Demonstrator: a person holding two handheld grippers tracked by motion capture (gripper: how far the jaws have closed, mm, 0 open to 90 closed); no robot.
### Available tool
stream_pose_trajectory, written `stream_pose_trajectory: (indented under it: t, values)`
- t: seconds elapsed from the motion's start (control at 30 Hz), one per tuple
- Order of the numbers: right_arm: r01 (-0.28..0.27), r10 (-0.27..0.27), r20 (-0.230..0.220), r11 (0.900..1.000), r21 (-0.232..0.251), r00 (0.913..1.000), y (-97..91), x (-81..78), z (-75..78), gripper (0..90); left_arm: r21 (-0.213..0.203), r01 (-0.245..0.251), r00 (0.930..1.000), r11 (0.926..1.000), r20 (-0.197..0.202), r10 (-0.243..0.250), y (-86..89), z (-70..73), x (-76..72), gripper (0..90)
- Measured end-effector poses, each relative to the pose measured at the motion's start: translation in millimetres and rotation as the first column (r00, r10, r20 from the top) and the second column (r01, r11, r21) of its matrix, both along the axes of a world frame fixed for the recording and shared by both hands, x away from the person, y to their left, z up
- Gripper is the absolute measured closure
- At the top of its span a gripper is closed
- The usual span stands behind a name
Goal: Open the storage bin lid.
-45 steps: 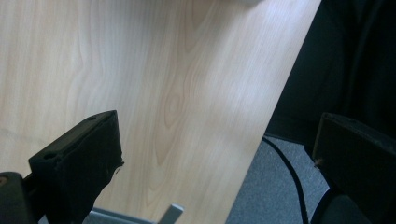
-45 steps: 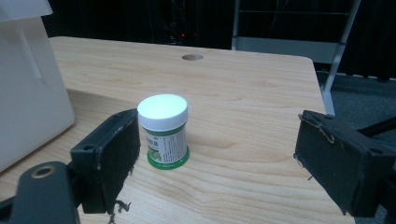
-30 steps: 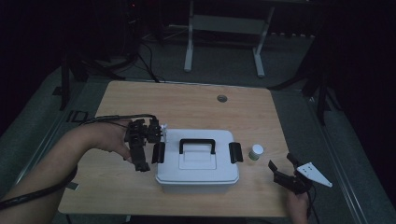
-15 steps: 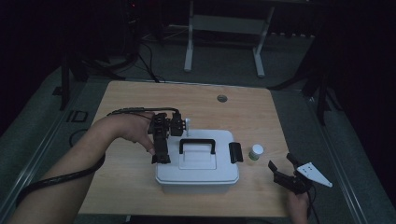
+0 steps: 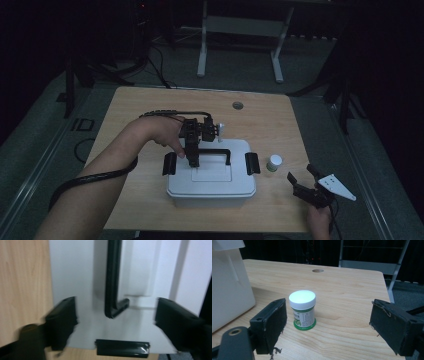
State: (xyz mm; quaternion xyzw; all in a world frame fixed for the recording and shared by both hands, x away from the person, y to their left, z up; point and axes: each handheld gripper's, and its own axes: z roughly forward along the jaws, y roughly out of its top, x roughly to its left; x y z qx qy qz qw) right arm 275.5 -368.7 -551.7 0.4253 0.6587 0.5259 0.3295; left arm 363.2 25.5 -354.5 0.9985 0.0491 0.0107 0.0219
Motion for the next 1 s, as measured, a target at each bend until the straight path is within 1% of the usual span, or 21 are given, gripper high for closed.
stream_pose_trajectory:
  t: [0.03,0.07,0.1,0.13,0.17,0.2,0.23,0.27,0.3,0.33,0.37,0.4,0.53,0.57,0.63,0.83,0.97,1.0]
  values:
    - [0.0,0.0,-0.001,1.0,0.002,1.0,0.0,-0.1,0.0,13.7,0.011,0.014,0.9999,0.9998,-0.006,-0.014,-4.0,-0.4,0.8,30.2]
    - [0.0,0.0,-0.001,1.0,0.002,1.0,0.0,-0.1,0.0,13.7,0.011,0.014,0.9999,0.9998,-0.006,-0.014,-4.0,-0.4,0.8,36.1]
    - [0.0,0.0,-0.001,1.0,0.002,1.0,-0.1,-0.1,0.0,13.7,0.014,0.018,0.9997,0.9997,-0.014,-0.018,-5.9,-0.1,1.8,36.1]
    - [0.0,0.0,0.0,1.0,0.002,1.0,-0.2,0.0,0.0,13.7,0.014,0.018,0.9997,0.9997,-0.014,-0.018,-5.9,-0.1,1.8,41.2]
    - [-0.001,0.001,0.0,1.0,0.004,1.0,-0.3,-0.1,-0.1,13.7,0.049,0.036,0.9992,0.9981,0.013,-0.037,-12.2,-1.1,3.4,49.2]
    - [-0.002,0.002,0.001,1.0,0.004,1.0,-0.4,-0.1,-0.1,13.7,0.062,0.033,0.9992,0.9975,0.02,-0.035,-13.9,-2.1,3.5,52.5]
    - [-0.002,0.002,0.001,1.0,0.005,1.0,-0.5,-0.1,-0.1,13.7,0.066,0.031,0.9995,0.9973,0.007,-0.031,-15.2,-3.1,3.8,56.0]
    - [-0.002,0.002,0.0,1.0,0.006,1.0,-0.5,0.0,-0.1,13.7,0.073,0.046,0.9989,0.9963,-0.001,-0.046,-16.4,-3.5,3.4,59.7]
    - [-0.003,0.003,0.0,1.0,0.006,1.0,-0.6,0.0,-0.1,13.7,0.069,0.051,0.9987,0.9963,0.002,-0.051,-17.5,-4.0,2.3,61.8]
    - [-0.003,0.003,0.001,1.0,0.006,1.0,-0.6,0.0,-0.1,13.7,0.067,0.048,0.9988,0.9966,-0.015,-0.047,-18.5,-3.6,2.7,63.1]
    - [-0.004,0.004,0.0,1.0,0.006,1.0,-0.5,0.0,-0.2,13.7,0.06,0.055,0.9982,0.9967,-0.026,-0.053,-19.4,-3.2,2.3,65.8]
    - [-0.004,0.004,0.0,1.0,0.005,1.0,-0.5,0.1,-0.2,13.7,0.054,0.059,0.998,0.9968,-0.024,-0.057,-20.4,-2.8,1.9,68.1]
    - [-0.004,0.004,0.0,1.0,0.005,1.0,-0.5,0.1,-0.2,13.7,0.061,0.051,0.997,0.9968,-0.062,-0.047,-23.0,-2.5,2.4,79.0]
    - [-0.004,0.004,0.0,1.0,0.005,1.0,-0.5,0.1,-0.2,13.7,0.068,0.057,0.9964,0.9961,-0.067,-0.053,-23.5,-3.1,1.4,80.8]
    - [-0.005,0.005,-0.001,1.0,0.006,1.0,-0.5,0.1,-0.2,13.7,0.07,0.059,0.9945,0.9958,-0.09,-0.053,-24.4,-3.5,0.0,82.7]
    - [-0.005,0.005,-0.001,1.0,0.004,1.0,-0.2,0.2,-0.3,13.7,0.072,0.056,0.9952,0.9959,-0.084,-0.049,-25.2,-3.3,-0.3,83.2]
    - [-0.004,0.004,-0.001,1.0,0.001,1.0,0.1,0.3,-0.4,13.7,0.069,0.042,0.9959,0.9967,-0.083,-0.036,-25.8,-3.1,-0.9,83.4]
    - [-0.005,0.005,-0.002,1.0,0.001,1.0,0.1,0.3,-0.4,13.7,0.068,0.047,0.9959,0.9966,-0.081,-0.041,-25.7,-3.2,-0.9,83.5]
